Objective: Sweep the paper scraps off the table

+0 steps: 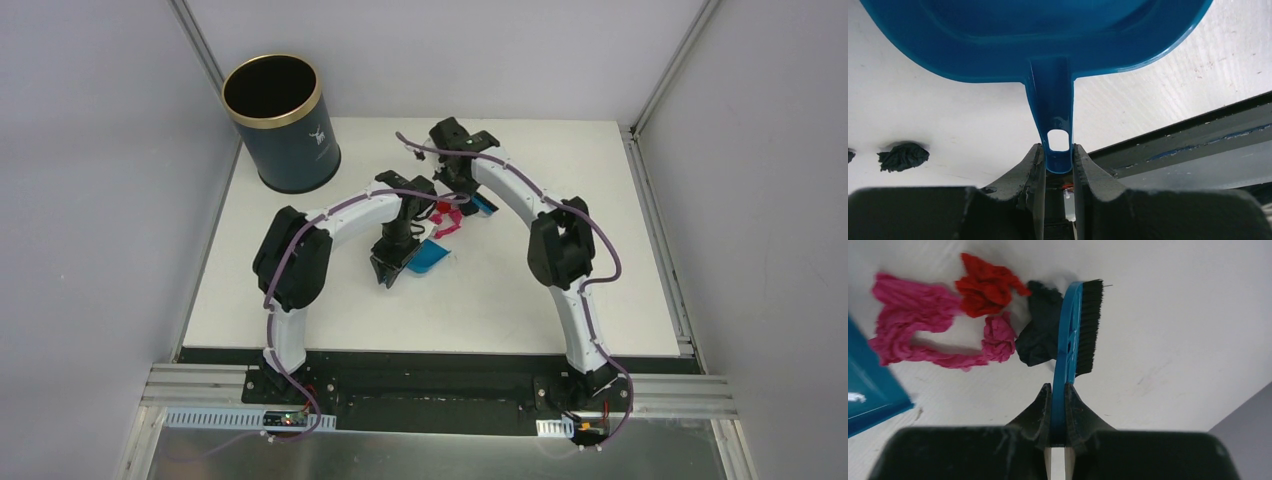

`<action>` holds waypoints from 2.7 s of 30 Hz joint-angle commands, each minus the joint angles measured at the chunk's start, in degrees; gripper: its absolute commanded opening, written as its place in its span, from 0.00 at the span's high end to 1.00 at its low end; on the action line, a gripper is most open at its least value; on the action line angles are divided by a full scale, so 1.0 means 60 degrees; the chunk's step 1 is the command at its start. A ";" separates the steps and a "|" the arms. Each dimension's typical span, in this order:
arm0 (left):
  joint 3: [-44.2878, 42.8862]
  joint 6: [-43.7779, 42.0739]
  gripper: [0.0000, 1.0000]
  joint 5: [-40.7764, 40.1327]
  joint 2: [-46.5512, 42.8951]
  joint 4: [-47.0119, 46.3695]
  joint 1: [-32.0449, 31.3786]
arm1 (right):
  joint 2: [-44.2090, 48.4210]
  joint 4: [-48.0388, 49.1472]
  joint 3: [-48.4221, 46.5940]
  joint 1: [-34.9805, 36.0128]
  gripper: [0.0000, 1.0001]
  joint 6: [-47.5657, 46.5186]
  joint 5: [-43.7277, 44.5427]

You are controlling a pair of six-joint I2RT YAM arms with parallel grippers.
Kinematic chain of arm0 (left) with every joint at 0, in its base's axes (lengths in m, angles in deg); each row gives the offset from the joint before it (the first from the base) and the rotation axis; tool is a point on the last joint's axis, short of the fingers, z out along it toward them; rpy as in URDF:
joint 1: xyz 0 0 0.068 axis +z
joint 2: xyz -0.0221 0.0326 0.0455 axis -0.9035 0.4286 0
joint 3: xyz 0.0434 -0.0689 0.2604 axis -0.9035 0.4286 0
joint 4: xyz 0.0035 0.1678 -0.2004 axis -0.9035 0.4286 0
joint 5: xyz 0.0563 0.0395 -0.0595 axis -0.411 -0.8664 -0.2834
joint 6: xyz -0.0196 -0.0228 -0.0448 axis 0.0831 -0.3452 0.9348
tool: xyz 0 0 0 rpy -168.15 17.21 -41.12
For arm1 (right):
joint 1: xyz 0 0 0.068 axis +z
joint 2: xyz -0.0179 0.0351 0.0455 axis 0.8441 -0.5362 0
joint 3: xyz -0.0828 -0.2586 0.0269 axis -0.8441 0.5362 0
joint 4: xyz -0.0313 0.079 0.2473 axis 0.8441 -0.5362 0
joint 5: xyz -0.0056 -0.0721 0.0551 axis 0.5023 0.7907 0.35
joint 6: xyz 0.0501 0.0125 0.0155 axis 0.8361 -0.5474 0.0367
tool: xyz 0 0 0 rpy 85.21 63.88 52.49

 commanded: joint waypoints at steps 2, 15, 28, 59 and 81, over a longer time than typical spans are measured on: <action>-0.0585 -0.0294 1.00 0.0139 0.0371 -0.0143 -0.0080 | 0.0457 -0.0818 0.0435 0.0563 1.00 0.0787 -0.2541; -0.0417 -0.0233 1.00 -0.1274 0.0452 -0.0420 -0.0043 | 0.1404 -0.2454 0.0777 0.1225 1.00 0.1173 -0.5732; 0.0520 -0.0281 1.00 -0.1145 -0.0211 -0.1310 -0.0059 | 0.2295 -0.2599 0.1346 0.1006 1.00 0.1570 -0.7374; 0.2416 0.0003 1.00 -0.2620 -0.1914 -0.2717 -0.0141 | 0.0827 -0.2748 -0.2019 -0.1897 1.00 0.2086 -0.5942; 0.2198 0.0002 1.00 0.0099 -0.1184 -0.2190 0.1224 | -0.1751 -0.0477 -0.4013 0.0675 1.00 0.0934 -0.2170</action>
